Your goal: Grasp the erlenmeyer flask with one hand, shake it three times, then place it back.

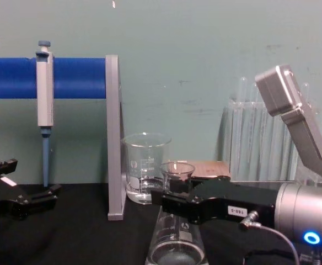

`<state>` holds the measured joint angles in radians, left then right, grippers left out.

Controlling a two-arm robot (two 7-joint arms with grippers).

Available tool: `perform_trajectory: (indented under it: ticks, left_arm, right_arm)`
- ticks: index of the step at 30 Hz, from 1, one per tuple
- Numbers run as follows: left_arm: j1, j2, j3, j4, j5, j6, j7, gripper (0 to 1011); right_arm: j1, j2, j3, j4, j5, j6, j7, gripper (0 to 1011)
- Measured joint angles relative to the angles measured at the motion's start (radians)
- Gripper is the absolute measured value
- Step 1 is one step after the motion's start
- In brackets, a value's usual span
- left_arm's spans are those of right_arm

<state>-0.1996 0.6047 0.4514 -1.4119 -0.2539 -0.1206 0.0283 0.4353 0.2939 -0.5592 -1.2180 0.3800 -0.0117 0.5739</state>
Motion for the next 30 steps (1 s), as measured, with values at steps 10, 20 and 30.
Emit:
perform_trajectory:
  ticks: [10,20,30]
  left_arm:
    - [0.0,0.0,0.0,0.0,0.0,0.0,0.0,1001]
    - [0.0,0.0,0.0,0.0,0.0,0.0,0.0,1001]
    - [0.0,0.0,0.0,0.0,0.0,0.0,0.0,1001]
  right_arm:
    - [0.003,-0.004,0.0,0.009,-0.003,-0.001,0.0,450]
    - [0.004,-0.004,-0.001,0.01,-0.01,-0.003,-0.002,450]
    - [0.004,-0.003,-0.001,0.009,-0.009,-0.002,-0.002,450]
